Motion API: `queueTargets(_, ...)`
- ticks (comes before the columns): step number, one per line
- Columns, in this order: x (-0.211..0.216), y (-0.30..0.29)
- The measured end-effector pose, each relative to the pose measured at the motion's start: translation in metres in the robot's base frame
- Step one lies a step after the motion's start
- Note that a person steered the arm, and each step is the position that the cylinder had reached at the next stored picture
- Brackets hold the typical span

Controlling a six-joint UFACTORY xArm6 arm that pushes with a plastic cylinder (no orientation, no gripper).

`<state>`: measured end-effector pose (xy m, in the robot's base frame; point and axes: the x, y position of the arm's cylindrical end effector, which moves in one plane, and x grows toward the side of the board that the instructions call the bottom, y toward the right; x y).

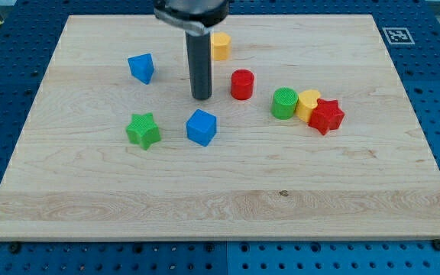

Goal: Slightly move the yellow hexagon towards the top center

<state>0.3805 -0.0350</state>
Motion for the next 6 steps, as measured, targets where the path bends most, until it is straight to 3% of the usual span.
queueTargets(2, -0.089, 0.002)
queueTargets(6, -0.090, 0.006)
